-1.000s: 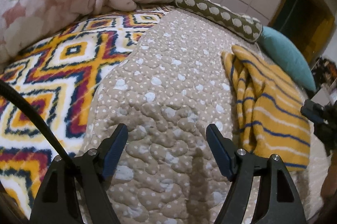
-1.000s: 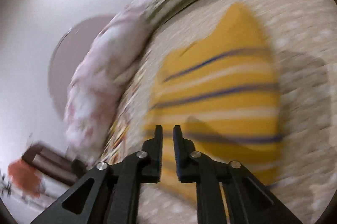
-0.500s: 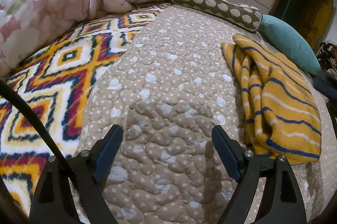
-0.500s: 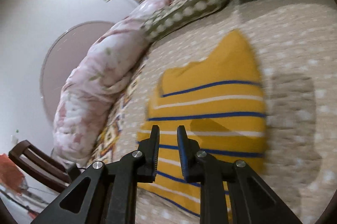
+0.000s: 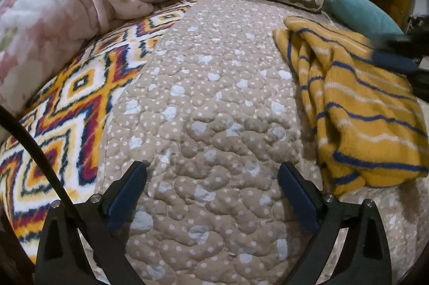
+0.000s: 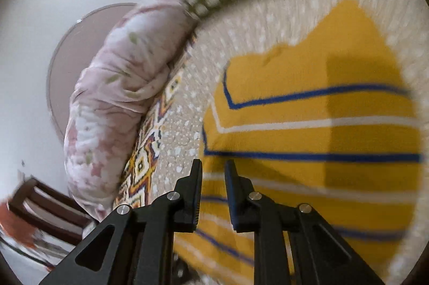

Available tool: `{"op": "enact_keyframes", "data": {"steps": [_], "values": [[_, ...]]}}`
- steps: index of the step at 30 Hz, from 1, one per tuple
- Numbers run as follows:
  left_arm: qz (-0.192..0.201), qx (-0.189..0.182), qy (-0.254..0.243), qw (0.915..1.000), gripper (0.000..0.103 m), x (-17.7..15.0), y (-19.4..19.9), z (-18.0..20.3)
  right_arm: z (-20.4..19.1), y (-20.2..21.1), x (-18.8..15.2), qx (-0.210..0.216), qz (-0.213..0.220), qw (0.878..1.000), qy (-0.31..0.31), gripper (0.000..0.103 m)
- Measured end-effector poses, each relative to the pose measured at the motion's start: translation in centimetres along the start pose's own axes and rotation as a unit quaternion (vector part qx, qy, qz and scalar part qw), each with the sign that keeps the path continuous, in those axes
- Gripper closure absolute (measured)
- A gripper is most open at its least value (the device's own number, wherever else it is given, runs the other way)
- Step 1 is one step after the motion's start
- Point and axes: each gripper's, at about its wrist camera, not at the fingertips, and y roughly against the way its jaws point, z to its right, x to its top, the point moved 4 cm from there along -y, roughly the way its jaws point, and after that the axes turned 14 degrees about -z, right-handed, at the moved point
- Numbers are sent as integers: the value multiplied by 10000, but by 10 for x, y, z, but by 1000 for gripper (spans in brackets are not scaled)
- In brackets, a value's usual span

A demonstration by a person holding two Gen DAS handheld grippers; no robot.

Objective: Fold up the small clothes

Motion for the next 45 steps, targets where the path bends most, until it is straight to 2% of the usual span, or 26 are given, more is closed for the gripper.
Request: {"op": "enact_keyframes", "data": {"steps": [2, 4, 9, 11, 14, 17, 21, 22, 24, 26, 27, 33, 37, 40, 45], "values": [[-14, -6, 3, 10000, 4, 0, -1, -1, 1, 32, -22, -101, 262, 9995, 170, 66], [-11, 31, -12, 10000, 4, -1, 0, 1, 6, 55, -41, -279, 424, 9984, 242, 60], [-129, 127, 65, 9998, 0, 3, -4, 1, 34, 103, -95, -1461, 825, 9853, 314, 60], [-199, 201, 106, 9995, 0, 6, -6, 2, 46, 111, -114, -1697, 929, 9809, 219, 60], [-250, 253, 130, 9993, 0, 7, -7, 3, 63, 116, -135, -1665, 967, 9812, 98, 60], [-289, 127, 266, 9991, 0, 11, -9, 0, 73, 114, -151, -1481, 956, 9843, -13, 59], [-248, 271, 266, 9990, 0, 11, -7, 2, 80, 113, -159, -1491, 1003, 9837, -117, 59], [-208, 327, 262, 9989, 0, 10, -5, 2, 80, 115, -161, -1524, 1048, 9827, -117, 59], [-81, 681, 305, 9972, 0, 3, 4, 2, 79, 121, -164, -1663, 1132, 9796, -52, 59], [101, 1017, 394, 9940, 0, -7, 18, 2, 80, 127, -170, -1990, 1218, 9724, 15, 55], [230, 1063, 442, 9931, 0, -13, 28, 3, 81, 130, -172, -2108, 1248, 9695, 16, 54], [772, 782, 873, 9901, 0, -55, 103, 15, 93, 140, -185, -2406, 1317, 9616, -57, 54], [866, 699, 636, 9918, 0, -71, 128, 39, 89, 139, -190, -2685, 1276, 9548, 67, 53], [803, 704, 367, 9936, 0, -81, 132, 58, 82, 138, -193, -2831, 1239, 9509, 158, 46], [384, 564, 149, 9976, 0, -99, 115, 78, 76, 139, -202, -3056, 1227, 9440, 209, 39]]}}
